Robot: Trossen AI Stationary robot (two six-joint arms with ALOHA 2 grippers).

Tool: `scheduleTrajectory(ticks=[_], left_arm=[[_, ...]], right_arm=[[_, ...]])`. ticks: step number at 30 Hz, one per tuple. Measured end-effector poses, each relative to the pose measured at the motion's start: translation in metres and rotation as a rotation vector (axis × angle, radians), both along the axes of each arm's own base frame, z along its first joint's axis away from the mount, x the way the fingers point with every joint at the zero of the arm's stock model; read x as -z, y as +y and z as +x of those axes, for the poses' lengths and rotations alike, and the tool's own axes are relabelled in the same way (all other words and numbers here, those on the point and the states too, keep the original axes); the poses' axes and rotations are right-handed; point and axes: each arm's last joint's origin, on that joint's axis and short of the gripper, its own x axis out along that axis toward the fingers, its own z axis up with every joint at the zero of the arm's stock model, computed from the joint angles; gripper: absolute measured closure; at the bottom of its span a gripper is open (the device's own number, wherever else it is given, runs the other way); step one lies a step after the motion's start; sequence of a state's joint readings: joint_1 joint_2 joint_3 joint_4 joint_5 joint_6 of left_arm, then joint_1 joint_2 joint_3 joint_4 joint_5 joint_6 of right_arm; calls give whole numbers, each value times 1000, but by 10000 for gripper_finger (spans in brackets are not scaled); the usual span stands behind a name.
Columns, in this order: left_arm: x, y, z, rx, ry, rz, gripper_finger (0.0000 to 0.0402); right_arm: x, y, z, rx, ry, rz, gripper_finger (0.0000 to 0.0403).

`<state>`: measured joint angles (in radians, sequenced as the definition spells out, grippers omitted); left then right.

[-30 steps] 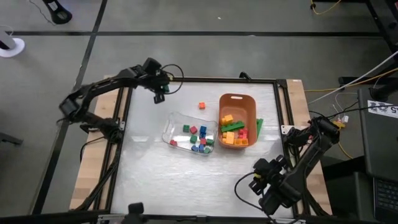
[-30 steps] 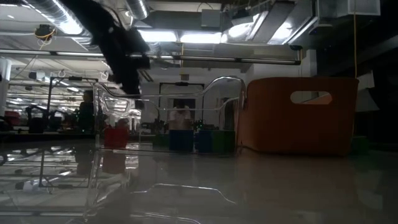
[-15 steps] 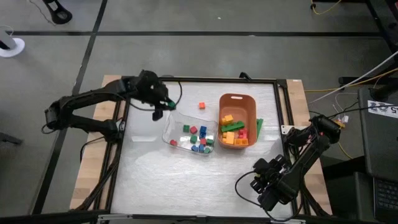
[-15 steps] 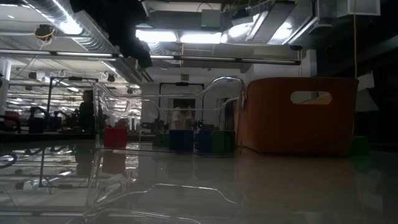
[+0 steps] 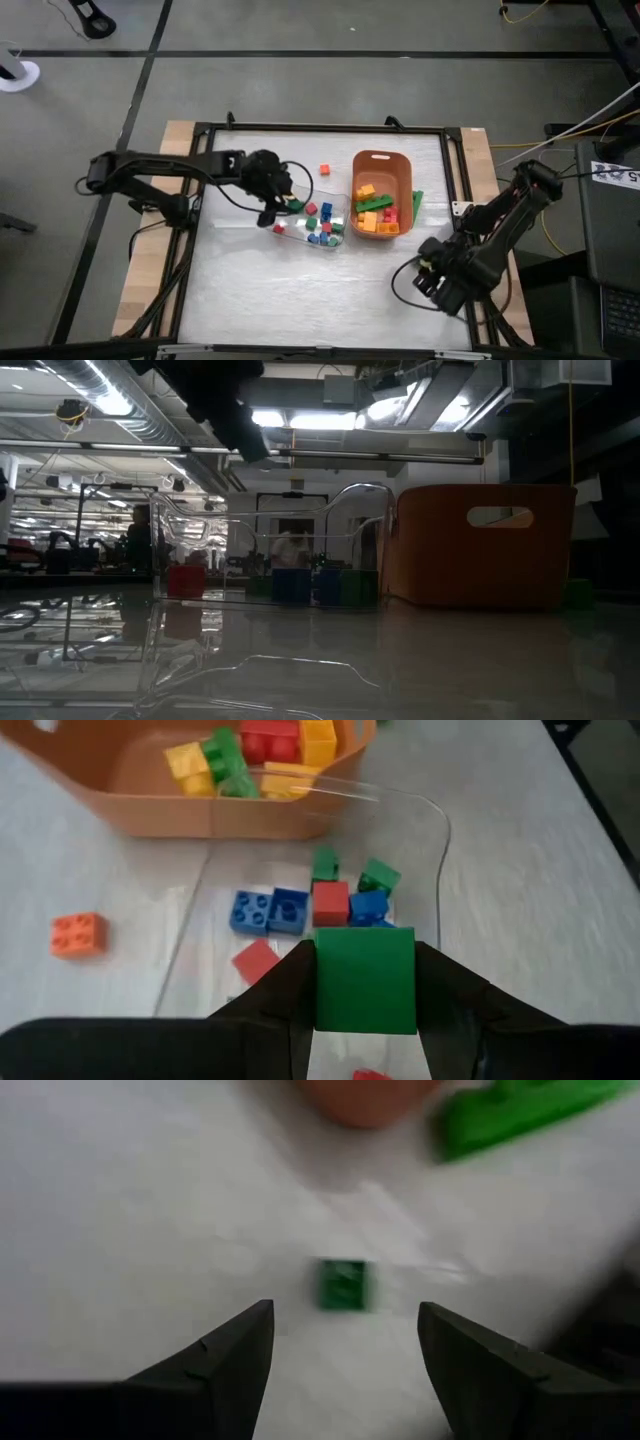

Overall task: Sort blocks by size
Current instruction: Put the small green block into the transparent bin, then put the small green game piece into the transparent bin

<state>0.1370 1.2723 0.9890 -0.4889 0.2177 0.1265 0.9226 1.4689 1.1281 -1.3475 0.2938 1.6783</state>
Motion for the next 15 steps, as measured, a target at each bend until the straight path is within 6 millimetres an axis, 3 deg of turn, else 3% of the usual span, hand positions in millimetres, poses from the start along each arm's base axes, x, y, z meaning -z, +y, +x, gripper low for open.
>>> scheduleTrajectory(ticks=[7,15], left_arm=[[27,-12,23,-10,82,28,271],[57,-17,39,-10,182,59,200]], right_arm=[[27,-9,-5,1,-186,168,155],[48,-20,-13,95,-161,114,155]])
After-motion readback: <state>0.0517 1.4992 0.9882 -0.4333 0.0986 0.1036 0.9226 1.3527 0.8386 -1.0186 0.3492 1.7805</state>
